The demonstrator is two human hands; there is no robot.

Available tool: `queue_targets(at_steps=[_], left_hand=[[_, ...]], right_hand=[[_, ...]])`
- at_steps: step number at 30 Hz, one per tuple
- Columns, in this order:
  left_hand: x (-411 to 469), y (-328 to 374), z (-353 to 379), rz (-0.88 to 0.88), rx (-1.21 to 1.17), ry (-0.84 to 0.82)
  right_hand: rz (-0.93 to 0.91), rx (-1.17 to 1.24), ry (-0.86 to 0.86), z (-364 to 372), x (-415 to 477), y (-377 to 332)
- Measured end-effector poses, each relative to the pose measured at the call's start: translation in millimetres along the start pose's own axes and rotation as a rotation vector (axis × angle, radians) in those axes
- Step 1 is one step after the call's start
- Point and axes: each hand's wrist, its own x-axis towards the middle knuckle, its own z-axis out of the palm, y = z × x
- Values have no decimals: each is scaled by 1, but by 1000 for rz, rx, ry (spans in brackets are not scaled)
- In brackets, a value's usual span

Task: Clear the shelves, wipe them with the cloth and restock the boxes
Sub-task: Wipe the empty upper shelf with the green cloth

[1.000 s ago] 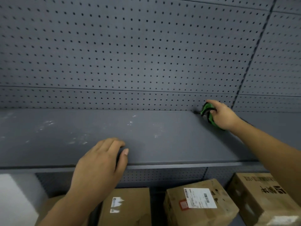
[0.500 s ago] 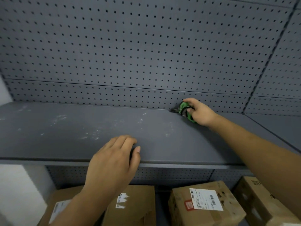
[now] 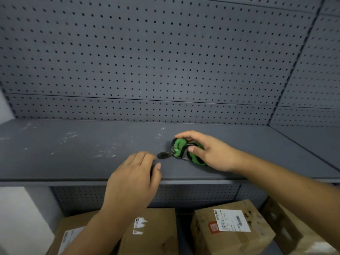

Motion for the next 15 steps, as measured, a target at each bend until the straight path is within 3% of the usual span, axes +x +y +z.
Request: queue_targets(at_steps=[9, 15], left_hand=[[-1, -2, 0, 19, -15, 19], [-2, -3, 0, 29, -31, 13]], right_hand=[[-37, 128, -62, -2, -68, -24], [85, 639, 100, -38, -84, -5]])
